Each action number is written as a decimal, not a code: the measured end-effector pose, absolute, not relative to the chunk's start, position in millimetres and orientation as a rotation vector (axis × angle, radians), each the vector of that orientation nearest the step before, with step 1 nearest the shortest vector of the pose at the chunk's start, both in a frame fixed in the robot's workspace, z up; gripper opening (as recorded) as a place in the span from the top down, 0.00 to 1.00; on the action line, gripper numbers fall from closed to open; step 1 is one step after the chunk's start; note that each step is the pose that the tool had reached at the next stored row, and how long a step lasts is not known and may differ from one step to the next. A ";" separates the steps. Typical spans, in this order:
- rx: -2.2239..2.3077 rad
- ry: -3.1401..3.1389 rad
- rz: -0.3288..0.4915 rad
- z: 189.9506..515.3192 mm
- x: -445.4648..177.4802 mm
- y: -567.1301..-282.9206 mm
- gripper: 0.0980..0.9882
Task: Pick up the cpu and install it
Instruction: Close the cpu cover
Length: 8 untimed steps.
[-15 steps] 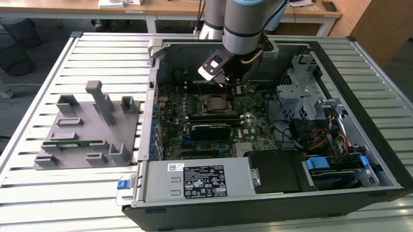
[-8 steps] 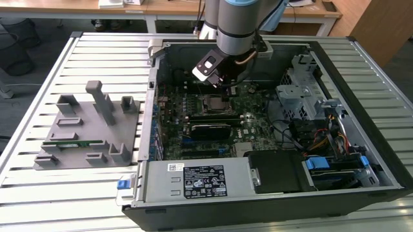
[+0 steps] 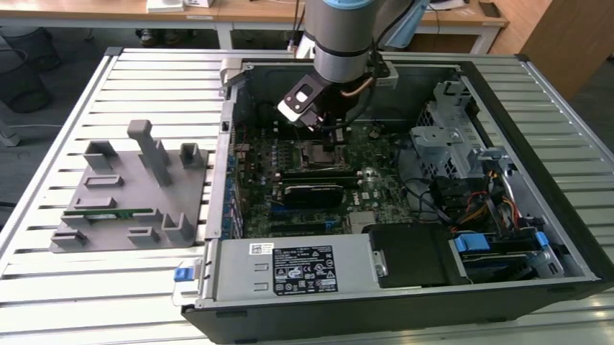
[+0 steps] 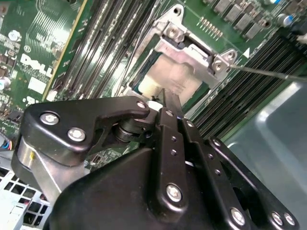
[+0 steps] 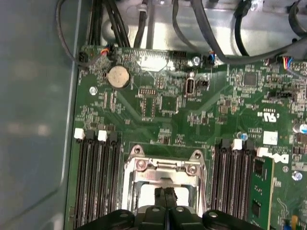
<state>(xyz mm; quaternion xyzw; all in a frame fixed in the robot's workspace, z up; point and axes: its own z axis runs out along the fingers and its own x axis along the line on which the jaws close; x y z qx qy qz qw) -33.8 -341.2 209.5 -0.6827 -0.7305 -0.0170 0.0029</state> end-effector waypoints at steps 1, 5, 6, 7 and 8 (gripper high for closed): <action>-2.141 -2.291 -0.053 209.5 -34.0 -341.2 0.99; -2.141 -2.291 -0.053 209.5 -34.9 -341.2 0.99; -2.141 -2.291 -0.053 209.5 -35.7 -341.3 0.99; -2.141 -2.291 -0.053 209.5 -37.2 -341.3 0.99; -2.141 -2.291 -0.053 209.5 -39.5 -341.3 0.99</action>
